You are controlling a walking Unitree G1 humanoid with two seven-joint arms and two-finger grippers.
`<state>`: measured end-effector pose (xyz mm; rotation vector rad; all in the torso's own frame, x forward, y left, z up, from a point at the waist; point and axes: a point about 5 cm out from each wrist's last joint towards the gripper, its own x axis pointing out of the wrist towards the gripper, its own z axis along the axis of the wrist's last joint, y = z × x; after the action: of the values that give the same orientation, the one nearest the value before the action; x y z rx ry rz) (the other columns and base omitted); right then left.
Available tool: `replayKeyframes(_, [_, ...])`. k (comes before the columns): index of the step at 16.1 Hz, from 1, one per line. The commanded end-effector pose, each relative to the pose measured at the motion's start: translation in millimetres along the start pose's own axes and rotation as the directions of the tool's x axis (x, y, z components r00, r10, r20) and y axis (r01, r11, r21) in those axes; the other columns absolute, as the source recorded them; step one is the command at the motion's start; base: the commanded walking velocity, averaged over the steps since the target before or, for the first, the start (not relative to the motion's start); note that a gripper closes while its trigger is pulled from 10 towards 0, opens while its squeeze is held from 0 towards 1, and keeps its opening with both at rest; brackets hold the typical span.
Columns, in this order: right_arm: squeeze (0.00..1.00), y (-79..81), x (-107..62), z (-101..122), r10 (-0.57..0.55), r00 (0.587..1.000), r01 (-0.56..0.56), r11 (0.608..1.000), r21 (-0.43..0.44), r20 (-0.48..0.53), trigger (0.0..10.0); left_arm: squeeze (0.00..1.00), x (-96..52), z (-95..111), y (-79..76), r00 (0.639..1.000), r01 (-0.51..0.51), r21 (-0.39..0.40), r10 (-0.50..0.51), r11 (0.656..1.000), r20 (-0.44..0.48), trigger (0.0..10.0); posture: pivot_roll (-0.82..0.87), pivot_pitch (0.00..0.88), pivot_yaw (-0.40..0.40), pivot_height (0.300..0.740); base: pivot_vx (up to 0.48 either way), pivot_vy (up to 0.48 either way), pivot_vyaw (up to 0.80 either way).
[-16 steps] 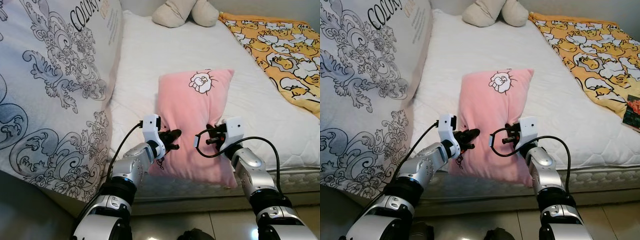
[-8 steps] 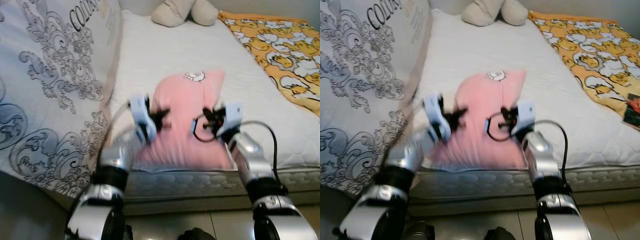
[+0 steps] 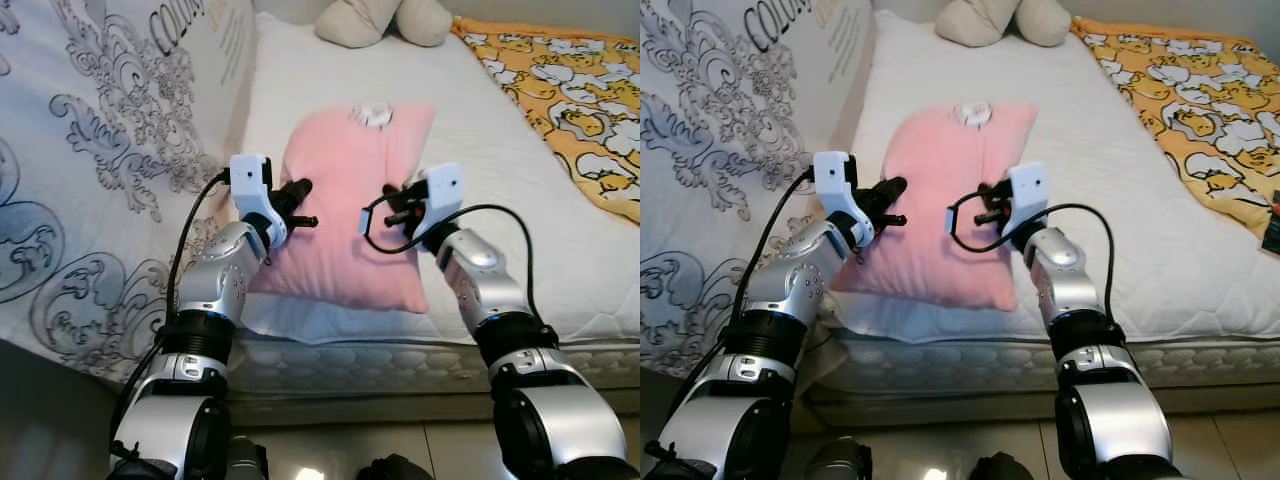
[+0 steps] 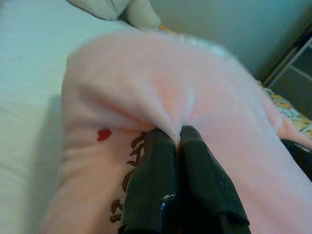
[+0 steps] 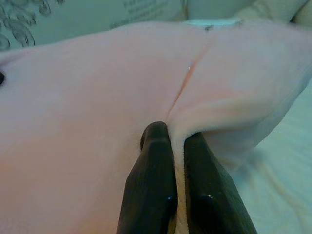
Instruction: Clean up the room
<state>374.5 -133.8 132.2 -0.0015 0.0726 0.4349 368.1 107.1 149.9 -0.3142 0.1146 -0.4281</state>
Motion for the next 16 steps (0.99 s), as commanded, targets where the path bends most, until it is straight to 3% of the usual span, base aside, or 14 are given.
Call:
replayKeyframes(1, [0.0, -0.8, 6.5, 18.1, 0.003, 0.999, -0.001, 0.999, -0.041, 0.048, 0.0, 0.0, 2.2, 0.6, -4.8, 1.0, 0.004, 0.043, -0.004, 0.999, 0.006, 0.0, 0.08, 0.0, -0.06, 0.697, 0.0, 0.0, 0.0])
replayKeyframes(5, [0.0, -0.3, 7.2, 20.2, -0.016, 0.997, 0.017, 1.0, -0.012, 0.079, 0.0, 0.0, 2.1, 8.0, -3.3, 0.999, -0.015, 0.146, 0.009, 0.989, 0.044, 0.0, 0.09, 0.0, -0.066, 0.697, 0.0, 0.0, 0.0])
replayKeyframes(8, [0.0, -2.8, 6.0, 21.2, -0.057, 0.993, 0.058, 0.998, -0.007, 0.105, 0.0, 0.0, 1.2, 14.5, -6.7, 0.996, -0.027, 0.18, 0.012, 0.983, 0.085, 0.0, 0.09, 0.0, -0.061, 0.697, 0.0, 0.0, 0.0])
replayKeyframes(10, [0.0, -7.3, 1.7, 44.9, -0.086, 0.973, 0.097, 0.994, -0.043, 0.214, 0.0, 0.0, -10.2, 38.8, -2.6, 0.979, -0.093, 0.228, 0.047, 0.969, 0.197, 0.0, 0.07, 0.0, -0.05, 0.697, 0.0, 0.0, 0.0])
replayKeyframes(13, [0.0, -10.2, -6.9, 52.9, -0.096, 0.961, 0.118, 0.99, -0.072, 0.258, 0.0, 0.0, -23.1, 44.5, -4.2, 0.974, -0.095, 0.241, 0.04, 0.966, 0.221, 0.0, 0.07, 0.0, -0.043, 0.697, 0.0, 0.0, 0.0])
replayKeyframes(16, [0.0, -12.8, -13.7, 49.2, -0.118, 0.959, 0.138, 0.989, -0.058, 0.258, 0.0, 0.0, -25.0, 43.2, -3.6, 0.974, -0.11, 0.254, 0.052, 0.961, 0.222, 0.0, 0.07, 0.0, -0.05, 0.697, 0.0, 0.0, 0.0])
